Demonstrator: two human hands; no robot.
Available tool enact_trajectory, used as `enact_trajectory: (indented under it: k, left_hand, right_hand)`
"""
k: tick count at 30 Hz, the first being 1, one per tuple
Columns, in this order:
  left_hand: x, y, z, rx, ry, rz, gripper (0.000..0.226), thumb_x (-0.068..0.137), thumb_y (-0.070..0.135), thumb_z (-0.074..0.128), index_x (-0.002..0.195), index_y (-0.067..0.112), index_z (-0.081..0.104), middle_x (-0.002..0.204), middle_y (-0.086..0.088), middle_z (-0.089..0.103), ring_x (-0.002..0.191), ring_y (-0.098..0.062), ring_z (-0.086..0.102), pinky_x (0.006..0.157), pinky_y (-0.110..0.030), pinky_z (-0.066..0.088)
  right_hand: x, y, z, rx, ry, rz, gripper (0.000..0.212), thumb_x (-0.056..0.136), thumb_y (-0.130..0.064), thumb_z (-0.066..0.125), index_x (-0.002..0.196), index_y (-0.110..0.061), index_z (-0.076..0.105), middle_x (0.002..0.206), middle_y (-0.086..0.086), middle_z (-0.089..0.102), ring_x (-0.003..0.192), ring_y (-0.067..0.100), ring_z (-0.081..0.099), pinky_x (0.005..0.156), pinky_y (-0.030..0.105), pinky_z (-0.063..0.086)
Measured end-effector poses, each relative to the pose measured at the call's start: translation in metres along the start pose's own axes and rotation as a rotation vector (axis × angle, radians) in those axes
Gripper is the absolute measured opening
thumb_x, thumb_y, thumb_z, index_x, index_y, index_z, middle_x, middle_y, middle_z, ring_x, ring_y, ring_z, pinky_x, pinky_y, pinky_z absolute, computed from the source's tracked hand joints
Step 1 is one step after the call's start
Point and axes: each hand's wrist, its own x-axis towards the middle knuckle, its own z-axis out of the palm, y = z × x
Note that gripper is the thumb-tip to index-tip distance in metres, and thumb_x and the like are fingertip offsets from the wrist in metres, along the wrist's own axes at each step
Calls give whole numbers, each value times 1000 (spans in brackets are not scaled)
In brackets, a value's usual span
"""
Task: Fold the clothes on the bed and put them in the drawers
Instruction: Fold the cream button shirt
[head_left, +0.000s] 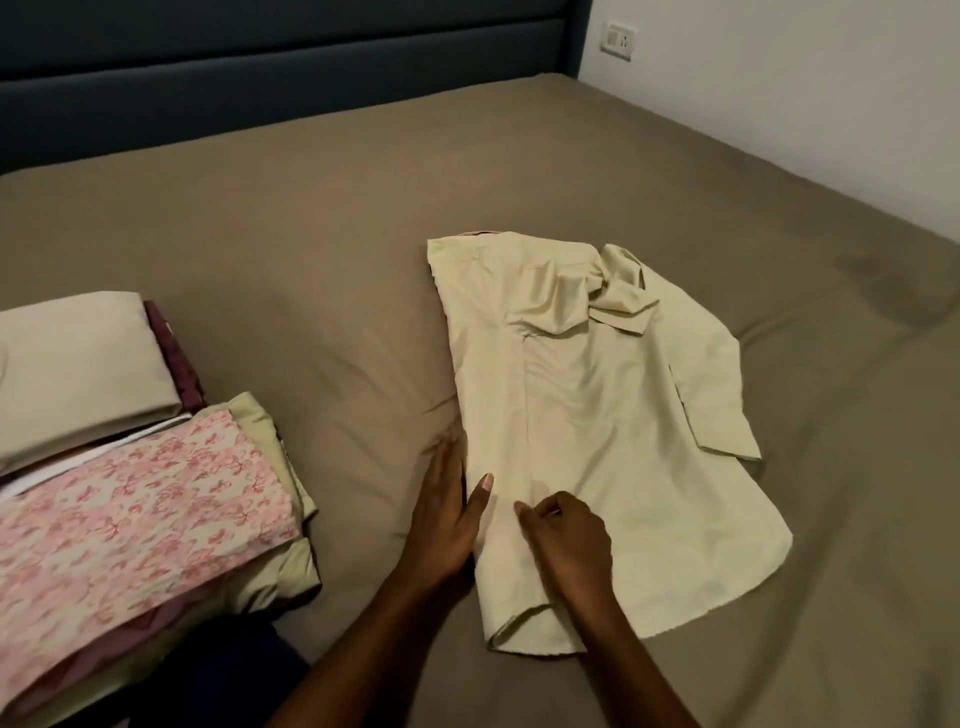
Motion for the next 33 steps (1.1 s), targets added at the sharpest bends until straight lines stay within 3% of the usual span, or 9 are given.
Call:
enact_trajectory:
  k: [3,6,10,14,20,24,26,29,33]
  left_hand:
    - [-11,2,8,227,-48,102,63,102,68,20,160,47,8,171,9,2,154,0,-6,128,-35,-5]
    - [-19,7,6,182,-64,152,67,100,71,20,161,46,6,172,9,1,153,4,-10,128,-38,-6]
    - [-39,17,1,238,-10,232,65,108,54,27,162,31,-1,170,10,-11,157,-8,-8,128,-38,-2]
    - [-49,20,4,276,-62,78,77,104,64,32,162,35,-9,171,5,-9,157,-9,-8,126,-33,-7]
    - [-45,10,7,686,-190,178,93,87,83,29,163,35,10,169,-18,-14,157,-30,-16,123,-45,-13]
    - [-51,11,5,664,-133,202,90,77,87,39,149,32,46,164,-12,28,153,-31,22,122,-48,17]
    - [-59,17,8,619,1,249,76,78,84,51,128,28,62,131,-1,60,123,-23,54,101,-42,41]
    - [-68,31,7,379,44,85,64,78,79,62,115,27,56,93,8,66,87,-15,64,75,-32,50]
    - [-67,29,7,60,-85,-114,80,65,48,93,129,24,52,74,7,72,68,-9,70,72,-36,60]
  right_hand:
    - [-10,3,-9,316,-260,87,43,78,-22,84,62,-10,46,51,-2,46,47,15,46,53,28,35]
    - [-10,-3,-26,416,-327,127,29,74,-3,77,66,-8,50,58,7,40,48,18,42,49,28,32]
    - [-9,-3,-41,550,-245,199,18,61,-7,71,64,-11,54,70,12,53,65,25,56,57,33,41]
    - [-7,14,-63,597,-124,168,18,78,-1,81,85,-5,66,81,11,69,70,24,65,50,27,48]
    - [-15,26,-73,477,-232,211,42,58,-15,97,77,8,67,66,21,61,47,24,54,45,26,39]
    - [-12,17,-71,527,-149,193,35,76,-26,89,73,-2,64,66,14,61,55,27,59,44,27,44]
    - [-16,14,-69,548,-102,119,25,79,-13,84,70,1,65,67,11,66,66,31,66,49,31,52]
    - [-25,16,-74,658,-13,22,8,79,4,81,86,3,77,83,16,77,76,28,75,67,32,59]
    - [-28,37,-68,471,84,60,15,70,-9,89,81,-8,79,78,8,77,75,24,73,67,34,57]
